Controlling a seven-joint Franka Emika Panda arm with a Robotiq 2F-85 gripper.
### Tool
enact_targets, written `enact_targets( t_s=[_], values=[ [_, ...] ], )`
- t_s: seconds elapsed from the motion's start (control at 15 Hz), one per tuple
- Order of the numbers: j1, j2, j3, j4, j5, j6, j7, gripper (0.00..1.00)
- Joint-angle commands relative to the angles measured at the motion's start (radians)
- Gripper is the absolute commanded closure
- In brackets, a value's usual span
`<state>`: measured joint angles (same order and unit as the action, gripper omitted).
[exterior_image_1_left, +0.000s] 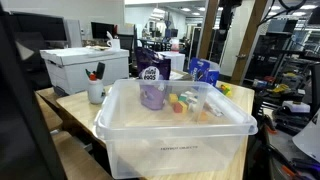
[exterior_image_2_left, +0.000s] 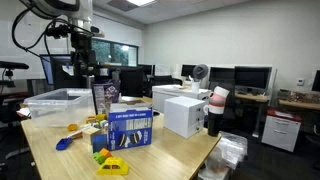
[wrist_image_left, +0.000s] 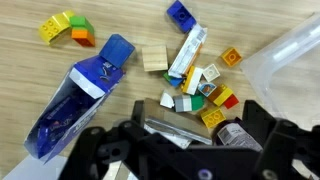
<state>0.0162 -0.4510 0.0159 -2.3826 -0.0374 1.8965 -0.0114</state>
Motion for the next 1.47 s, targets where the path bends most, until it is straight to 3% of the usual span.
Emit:
enact_targets(
  t_s=[0.0,1.13,1.4],
  values=[
    [0.000,0.000,0.000,0.002,0.000,-0.002,0.000,0.00],
    [0.004,0.011,-0.024,0.013,0.044,0.029,-0.007,0.00],
    [0.025,0.108,0.026,0.018,0.074,0.252,0.072,0.00]
  ],
)
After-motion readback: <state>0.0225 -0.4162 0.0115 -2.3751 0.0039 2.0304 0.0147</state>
